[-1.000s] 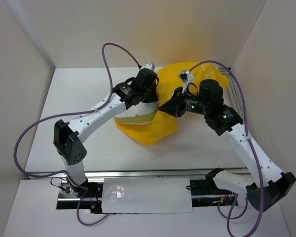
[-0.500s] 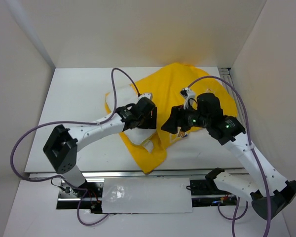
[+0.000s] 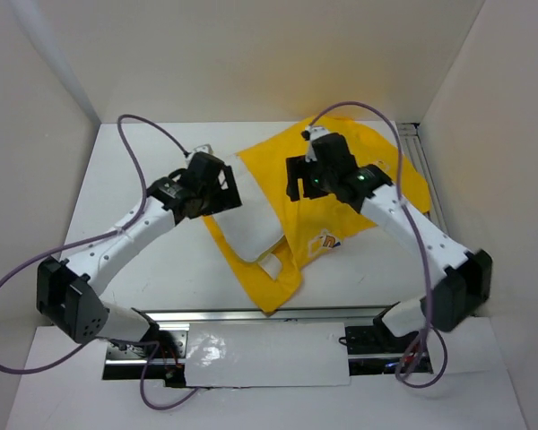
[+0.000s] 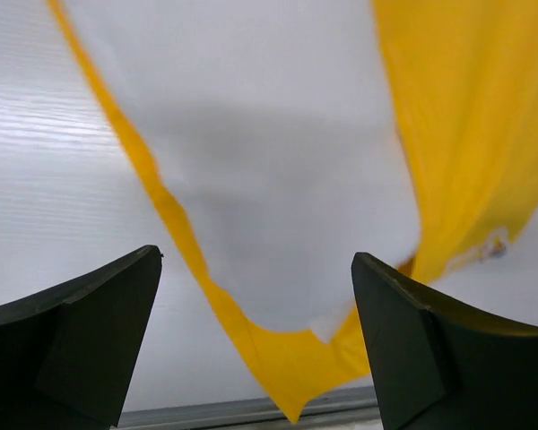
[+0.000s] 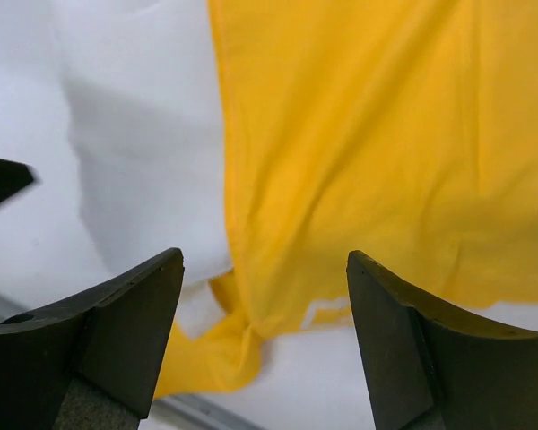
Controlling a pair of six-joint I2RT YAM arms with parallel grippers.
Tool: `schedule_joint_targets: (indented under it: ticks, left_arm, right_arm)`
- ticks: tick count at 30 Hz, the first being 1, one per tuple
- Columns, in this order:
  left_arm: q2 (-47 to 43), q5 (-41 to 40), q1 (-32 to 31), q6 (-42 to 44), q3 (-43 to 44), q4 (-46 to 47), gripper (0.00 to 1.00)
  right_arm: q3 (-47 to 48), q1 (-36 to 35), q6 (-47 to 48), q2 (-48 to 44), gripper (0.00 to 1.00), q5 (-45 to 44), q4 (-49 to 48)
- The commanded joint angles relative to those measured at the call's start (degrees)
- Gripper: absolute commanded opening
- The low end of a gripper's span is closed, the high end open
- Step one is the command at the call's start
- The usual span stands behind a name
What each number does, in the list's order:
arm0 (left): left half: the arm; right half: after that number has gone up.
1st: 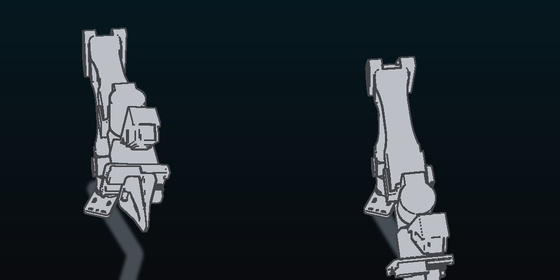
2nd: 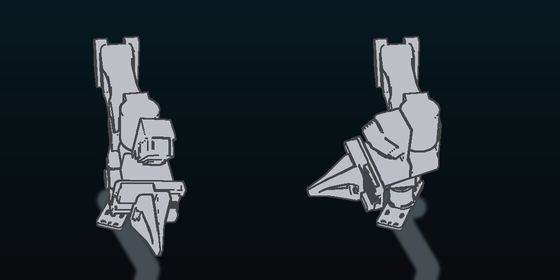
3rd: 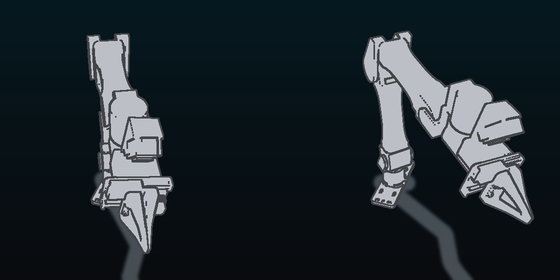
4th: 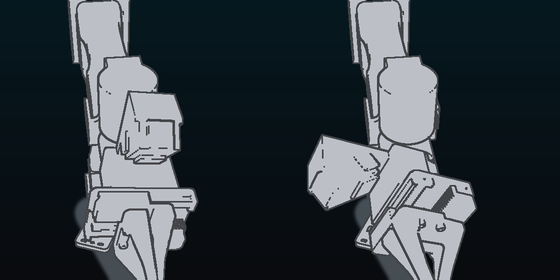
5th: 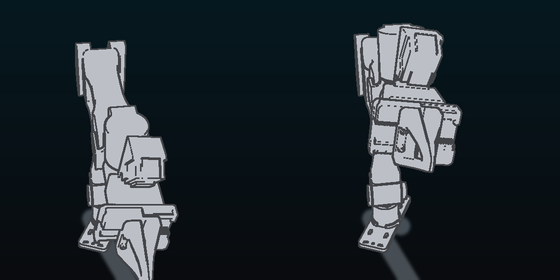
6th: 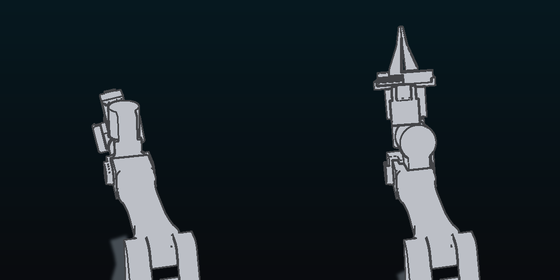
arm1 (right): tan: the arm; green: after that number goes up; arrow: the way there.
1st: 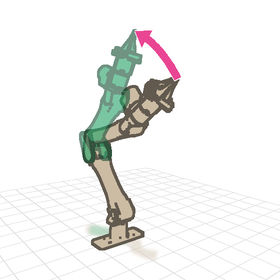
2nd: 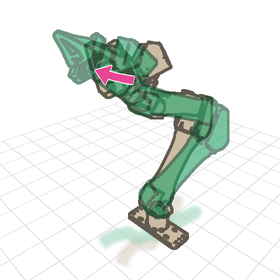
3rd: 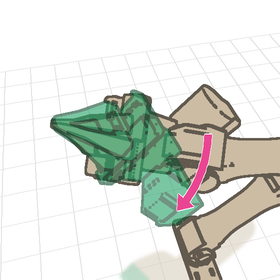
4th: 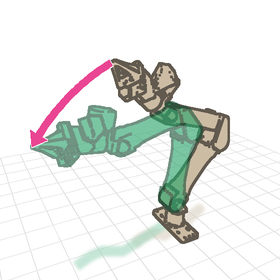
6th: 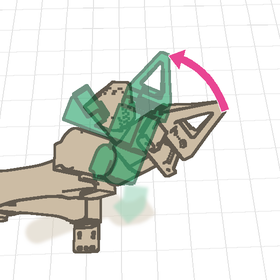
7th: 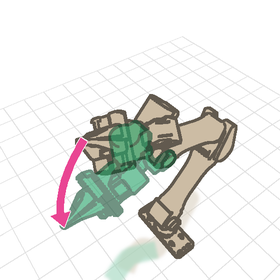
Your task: Put the pillow into the pillowcase
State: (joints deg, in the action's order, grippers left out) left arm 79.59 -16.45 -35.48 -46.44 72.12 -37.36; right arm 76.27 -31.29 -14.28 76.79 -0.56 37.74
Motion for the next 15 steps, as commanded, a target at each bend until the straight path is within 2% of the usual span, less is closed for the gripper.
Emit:
schedule_joint_targets:
  ticks: [1, 3, 5, 8, 12, 15]
  left_arm:
    - [1.7, 3.17, 9.01, -0.94, 3.45, -2.45, 1.0]
    - [4.16, 6.77, 14.01, 0.38, 4.17, -0.7, 1.0]
    - [5.74, 11.06, 16.4, 1.69, 4.69, 1.4, 1.0]
    - [8.47, 13.45, 19.4, 2.4, 4.18, 3.26, 1.0]
    - [9.62, 12.94, 20.72, 3.8, 3.64, 3.26, 1.0]
    - [9.62, 13.45, 22.3, 5.21, 2.51, 3.26, 1.0]
  right_arm:
    - [6.59, -2.29, 6.36, 9.93, 0.8, -7.16, -7.22]
    - [12.39, -2.99, 9.09, 18.33, 0.8, -9.36, -8.72]
    - [19.05, -2.99, 10.84, 24.08, 0.8, -12.87, -9.26]
    - [24.0, -2.38, 10.86, 33.58, 0.8, -16.22, -9.79]
    - [23.14, -1.85, 9.38, 40.0, 0.8, -14.3, -9.53]
    - [17.28, -1.85, 6.04, 40.54, 0.8, -12.11, -8.91]
